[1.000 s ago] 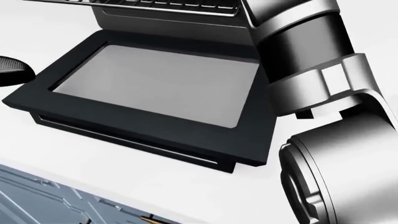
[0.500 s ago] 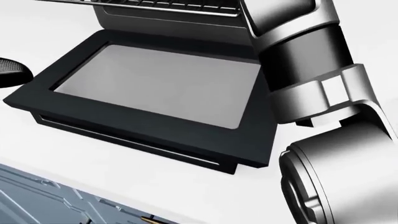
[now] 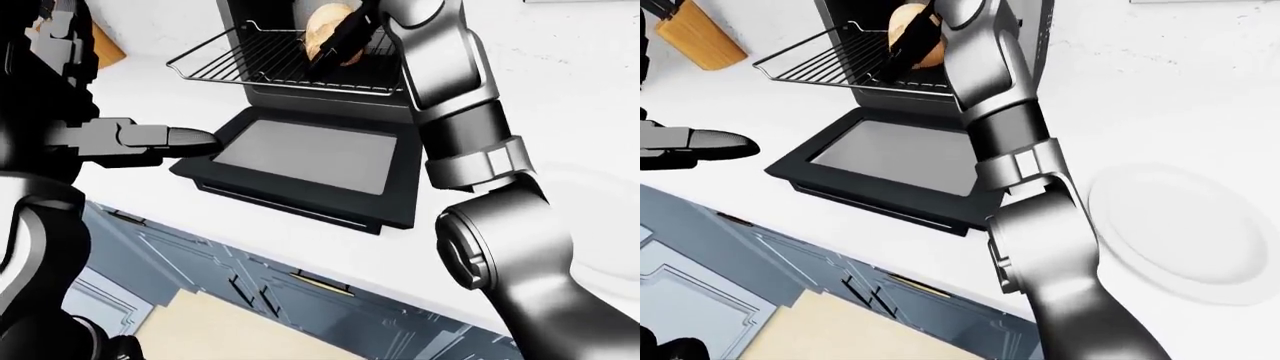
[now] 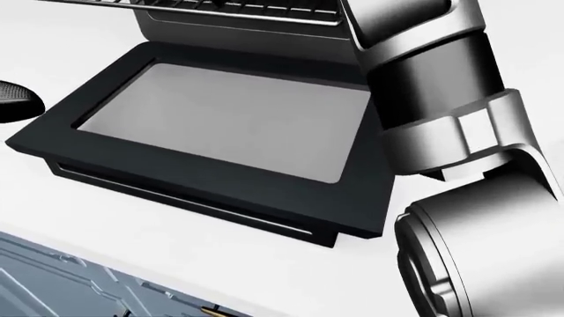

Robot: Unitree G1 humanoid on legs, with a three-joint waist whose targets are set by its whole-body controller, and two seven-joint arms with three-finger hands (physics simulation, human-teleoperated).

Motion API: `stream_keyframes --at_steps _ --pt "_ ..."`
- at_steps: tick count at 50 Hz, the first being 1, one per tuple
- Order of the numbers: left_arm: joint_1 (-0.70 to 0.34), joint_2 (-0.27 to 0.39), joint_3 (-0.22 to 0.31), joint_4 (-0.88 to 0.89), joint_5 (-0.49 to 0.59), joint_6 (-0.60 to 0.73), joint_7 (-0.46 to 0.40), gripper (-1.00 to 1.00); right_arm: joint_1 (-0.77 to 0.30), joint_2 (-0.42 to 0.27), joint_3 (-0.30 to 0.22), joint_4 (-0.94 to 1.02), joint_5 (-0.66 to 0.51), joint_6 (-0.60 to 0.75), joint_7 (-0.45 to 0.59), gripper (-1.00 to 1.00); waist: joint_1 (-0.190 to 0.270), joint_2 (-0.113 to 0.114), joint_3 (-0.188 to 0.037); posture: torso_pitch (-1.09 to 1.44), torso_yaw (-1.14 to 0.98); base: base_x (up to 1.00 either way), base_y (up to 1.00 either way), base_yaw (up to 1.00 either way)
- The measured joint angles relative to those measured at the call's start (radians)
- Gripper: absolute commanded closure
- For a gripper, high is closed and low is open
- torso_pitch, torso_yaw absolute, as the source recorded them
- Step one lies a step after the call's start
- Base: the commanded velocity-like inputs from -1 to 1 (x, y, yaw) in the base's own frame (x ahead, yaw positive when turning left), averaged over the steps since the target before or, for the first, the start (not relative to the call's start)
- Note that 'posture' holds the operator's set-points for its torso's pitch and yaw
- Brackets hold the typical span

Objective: Place the bread on the top rack of the toaster oven.

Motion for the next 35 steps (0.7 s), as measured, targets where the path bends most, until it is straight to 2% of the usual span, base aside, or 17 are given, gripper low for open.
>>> stream_keyframes --at_steps 15,35 --pt "0.004 -0.005 -0.012 0.005 0.01 -0.01 0.0 -1.0 0.025 0.012 0.009 -0.145 -0.025 0.077 0.044 -1.0 0.002 -0.002 0.001 0.0 0.46 0.0 0.0 0.0" --pt "-0.012 -0.003 -0.006 0.007 0.021 0.001 -0.01 -1.0 0.038 0.021 0.026 -0.451 -0.121 0.268 0.165 -1.0 0.003 -0.003 0.005 0.0 0.46 0.0 0.0 0.0"
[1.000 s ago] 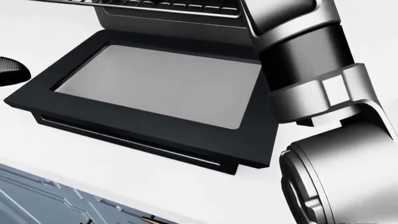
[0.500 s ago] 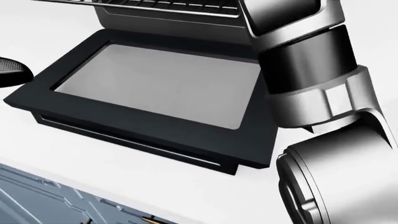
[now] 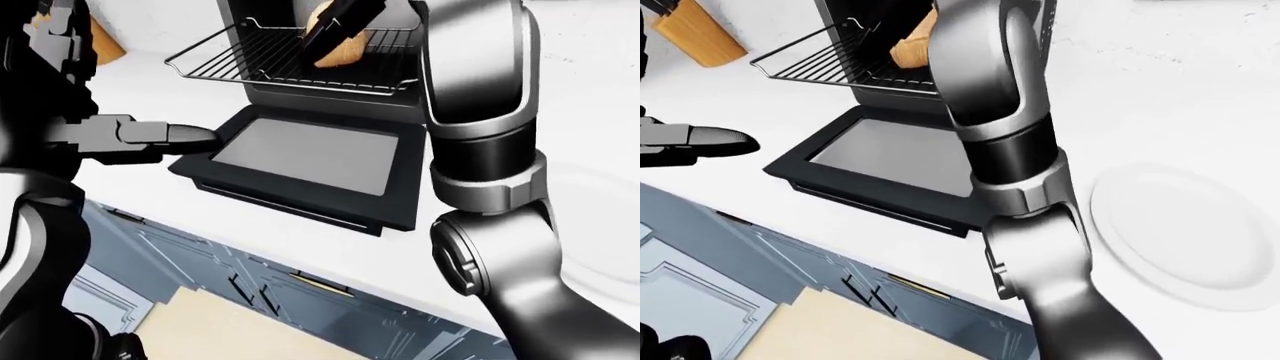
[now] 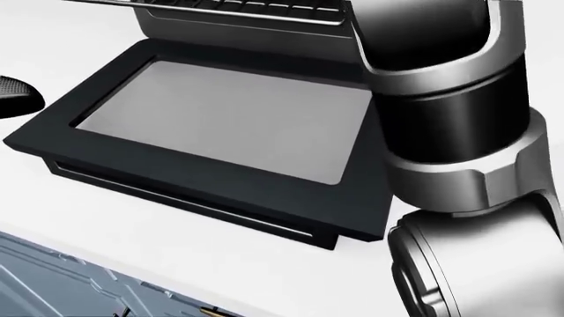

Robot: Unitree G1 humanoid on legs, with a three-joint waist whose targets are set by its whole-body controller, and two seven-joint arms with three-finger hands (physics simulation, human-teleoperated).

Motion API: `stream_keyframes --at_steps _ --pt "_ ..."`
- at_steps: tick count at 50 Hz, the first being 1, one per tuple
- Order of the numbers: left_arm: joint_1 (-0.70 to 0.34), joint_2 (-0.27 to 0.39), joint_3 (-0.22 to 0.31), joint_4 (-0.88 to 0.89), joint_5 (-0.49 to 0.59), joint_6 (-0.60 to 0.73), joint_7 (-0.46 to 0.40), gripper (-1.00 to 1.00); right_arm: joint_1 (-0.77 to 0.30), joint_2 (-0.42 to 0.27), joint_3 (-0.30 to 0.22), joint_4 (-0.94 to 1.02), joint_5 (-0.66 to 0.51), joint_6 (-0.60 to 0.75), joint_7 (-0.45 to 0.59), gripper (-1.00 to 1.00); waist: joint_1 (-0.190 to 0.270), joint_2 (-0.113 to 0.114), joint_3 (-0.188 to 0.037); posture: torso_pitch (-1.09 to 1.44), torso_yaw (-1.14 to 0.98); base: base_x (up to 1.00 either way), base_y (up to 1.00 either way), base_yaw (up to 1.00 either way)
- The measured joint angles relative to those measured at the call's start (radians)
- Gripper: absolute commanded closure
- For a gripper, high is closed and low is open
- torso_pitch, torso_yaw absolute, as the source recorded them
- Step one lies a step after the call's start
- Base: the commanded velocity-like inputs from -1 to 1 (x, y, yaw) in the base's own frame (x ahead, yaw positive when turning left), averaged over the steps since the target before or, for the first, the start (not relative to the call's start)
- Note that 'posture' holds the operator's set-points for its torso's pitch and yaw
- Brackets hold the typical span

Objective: Place the bread on the top rack of the toaster oven.

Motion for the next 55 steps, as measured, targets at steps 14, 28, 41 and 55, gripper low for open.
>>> stream_keyframes --at_steps 14,28,41,55 --pt "0.004 0.005 -0.003 0.014 0.009 -0.009 -0.004 -1.0 0.035 -0.046 0.001 -0.277 -0.114 0.163 0.125 -1.0 0.004 -0.005 0.005 0.0 0.46 0.0 0.0 0.0" --pt "0.007 0.013 0.008 0.012 0.01 -0.006 -0.007 -1.0 0.103 -0.148 -0.026 -0.507 -0.279 0.31 0.303 -1.0 0.006 -0.007 0.008 0.0 0.46 0.0 0.0 0.0" --pt "0.013 0.031 0.022 0.019 0.018 -0.013 -0.018 -1.0 0.186 -0.217 -0.075 -0.622 -0.385 0.351 0.404 -1.0 0.007 -0.009 0.007 0.0 0.46 0.0 0.0 0.0" --pt "0.029 0.062 0.07 0.0 0.009 -0.001 -0.021 -1.0 0.221 -0.296 -0.109 -0.684 -0.408 0.386 0.434 -1.0 0.007 -0.011 0.007 0.0 0.46 0.0 0.0 0.0"
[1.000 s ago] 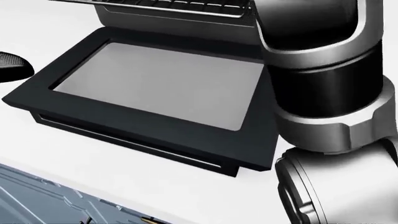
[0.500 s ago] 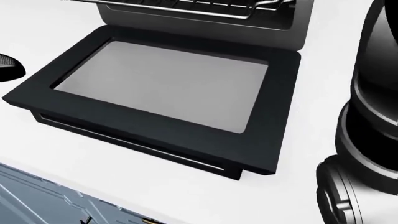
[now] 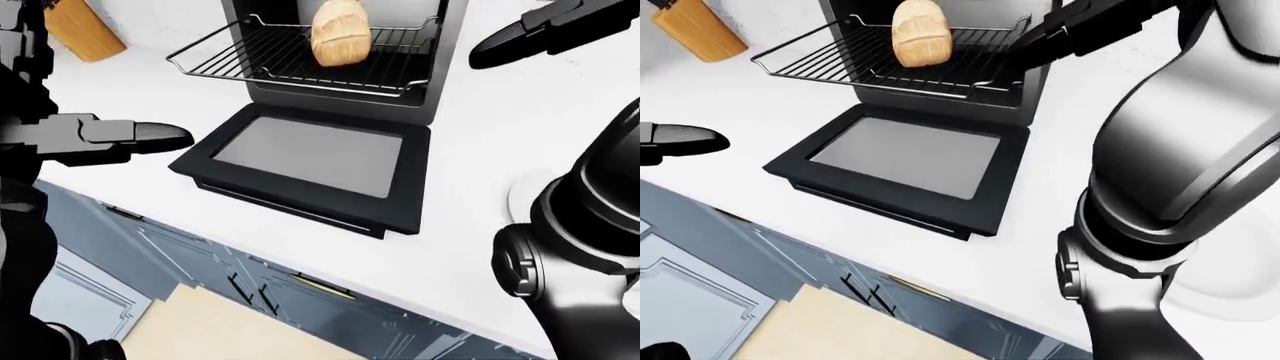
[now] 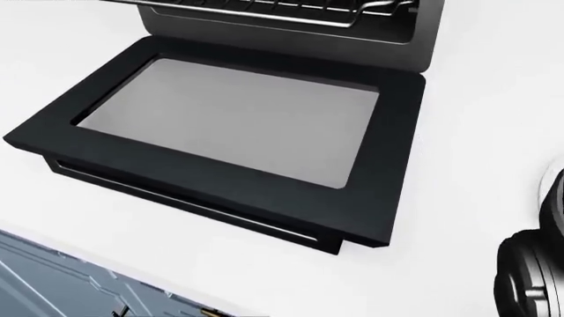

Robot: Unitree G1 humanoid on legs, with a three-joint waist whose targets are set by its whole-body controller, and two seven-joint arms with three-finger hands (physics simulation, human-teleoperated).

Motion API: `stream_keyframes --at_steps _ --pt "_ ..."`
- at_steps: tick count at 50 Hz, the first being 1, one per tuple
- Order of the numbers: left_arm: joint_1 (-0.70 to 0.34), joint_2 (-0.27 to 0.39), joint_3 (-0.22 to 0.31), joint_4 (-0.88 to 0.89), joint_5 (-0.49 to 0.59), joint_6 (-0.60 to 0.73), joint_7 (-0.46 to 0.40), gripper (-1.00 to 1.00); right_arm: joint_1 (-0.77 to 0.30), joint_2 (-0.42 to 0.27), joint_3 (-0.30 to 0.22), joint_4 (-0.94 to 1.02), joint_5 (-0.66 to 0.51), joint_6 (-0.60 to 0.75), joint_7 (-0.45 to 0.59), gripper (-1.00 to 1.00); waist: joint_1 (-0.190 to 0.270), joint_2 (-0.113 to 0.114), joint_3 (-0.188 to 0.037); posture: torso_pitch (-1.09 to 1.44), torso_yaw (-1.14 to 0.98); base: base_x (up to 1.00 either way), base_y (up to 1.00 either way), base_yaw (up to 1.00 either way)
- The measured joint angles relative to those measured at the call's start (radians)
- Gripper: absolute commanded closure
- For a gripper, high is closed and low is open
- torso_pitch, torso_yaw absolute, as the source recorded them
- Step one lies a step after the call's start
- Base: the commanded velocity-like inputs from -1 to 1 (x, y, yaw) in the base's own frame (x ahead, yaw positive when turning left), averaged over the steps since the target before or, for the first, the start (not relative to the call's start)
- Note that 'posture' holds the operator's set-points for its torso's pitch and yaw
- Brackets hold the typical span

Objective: Place the bread on the top rack of the toaster oven.

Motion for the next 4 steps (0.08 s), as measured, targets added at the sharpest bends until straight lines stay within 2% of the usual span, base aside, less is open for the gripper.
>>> stream_keyframes --at_steps 4 --pt "0.008 0.014 0.029 -0.007 -0.018 0.007 0.002 -1.0 0.012 -0.013 -0.004 -0.015 -0.012 0.016 0.01 -1.0 0.0 0.0 0.001 0.0 0.46 0.0 0.0 0.0"
